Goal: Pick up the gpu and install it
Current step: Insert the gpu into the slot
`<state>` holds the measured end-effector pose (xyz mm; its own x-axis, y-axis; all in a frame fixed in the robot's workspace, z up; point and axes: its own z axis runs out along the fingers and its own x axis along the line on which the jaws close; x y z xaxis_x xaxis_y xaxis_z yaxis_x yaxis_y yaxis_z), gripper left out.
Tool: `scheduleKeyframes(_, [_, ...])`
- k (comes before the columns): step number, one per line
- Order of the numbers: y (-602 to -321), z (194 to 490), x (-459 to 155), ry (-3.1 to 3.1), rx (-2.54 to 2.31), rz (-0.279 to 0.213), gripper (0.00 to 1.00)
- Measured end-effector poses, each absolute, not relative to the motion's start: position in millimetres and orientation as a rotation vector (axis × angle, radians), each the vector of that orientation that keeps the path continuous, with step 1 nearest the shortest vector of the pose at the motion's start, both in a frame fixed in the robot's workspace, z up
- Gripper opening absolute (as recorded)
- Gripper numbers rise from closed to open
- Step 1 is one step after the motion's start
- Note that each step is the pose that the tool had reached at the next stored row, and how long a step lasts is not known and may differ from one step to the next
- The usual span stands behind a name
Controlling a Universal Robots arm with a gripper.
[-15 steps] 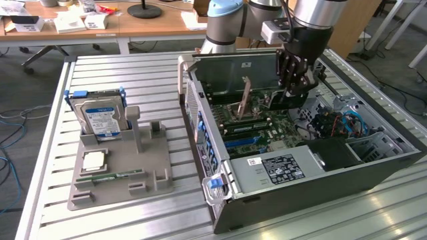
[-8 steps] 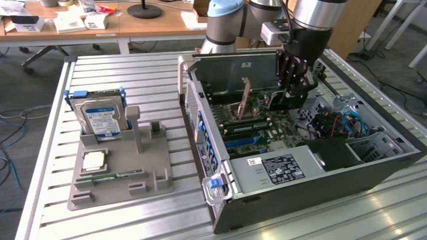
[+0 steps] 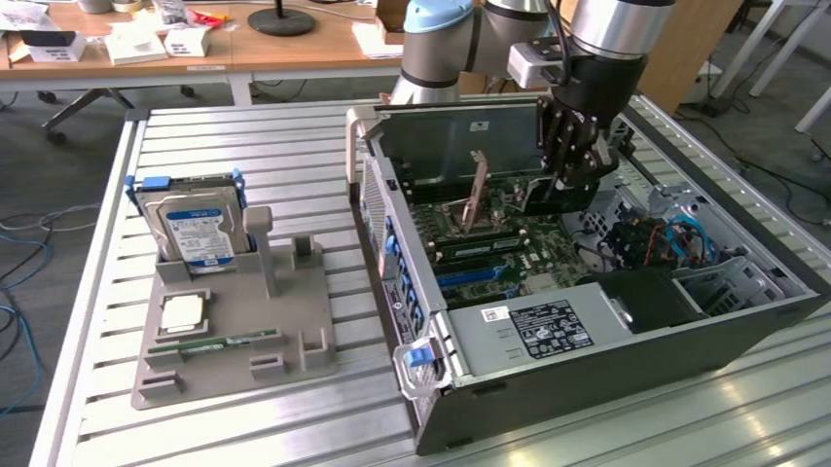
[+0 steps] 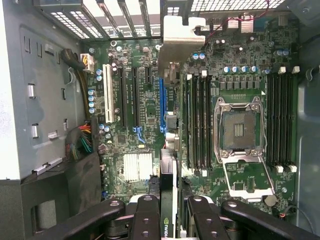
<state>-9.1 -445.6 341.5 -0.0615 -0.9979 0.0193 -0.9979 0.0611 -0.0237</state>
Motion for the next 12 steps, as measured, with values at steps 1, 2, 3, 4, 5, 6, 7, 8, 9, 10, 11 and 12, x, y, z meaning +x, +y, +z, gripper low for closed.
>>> scheduleKeyframes(1, [-445.6, 341.4, -9.1, 2.287, -2.150, -0.048, 0.26])
scheduleKeyframes(2, [-445.6, 340.6, -9.1, 2.286, -2.150, -0.048, 0.26])
scheduleKeyframes(3, [-445.6, 339.7, -9.1, 2.287, -2.150, -0.048, 0.26])
scheduleKeyframes(4, [-445.6, 338.6, -9.1, 2.287, -2.151, -0.048, 0.26])
scheduleKeyframes(5, [-445.6, 337.3, -9.1, 2.287, -2.150, -0.048, 0.26])
scheduleKeyframes(6, [-445.6, 336.0, -9.1, 2.287, -2.150, -0.048, 0.26])
scheduleKeyframes(7, [-445.6, 335.1, -9.1, 2.287, -2.150, -0.048, 0.26])
scheduleKeyframes(8, [-445.6, 334.7, -9.1, 2.287, -2.151, -0.048, 0.26])
scheduleKeyframes(9, [-445.6, 334.7, -9.1, 2.287, -2.151, -0.048, 0.26])
scheduleKeyframes(10, [-445.6, 334.7, -9.1, 2.287, -2.151, -0.048, 0.26])
scheduleKeyframes(11, [-445.6, 334.7, -9.1, 2.287, -2.151, -0.048, 0.26])
scheduleKeyframes(12, [-445.6, 334.7, -9.1, 2.287, -2.151, -0.048, 0.26])
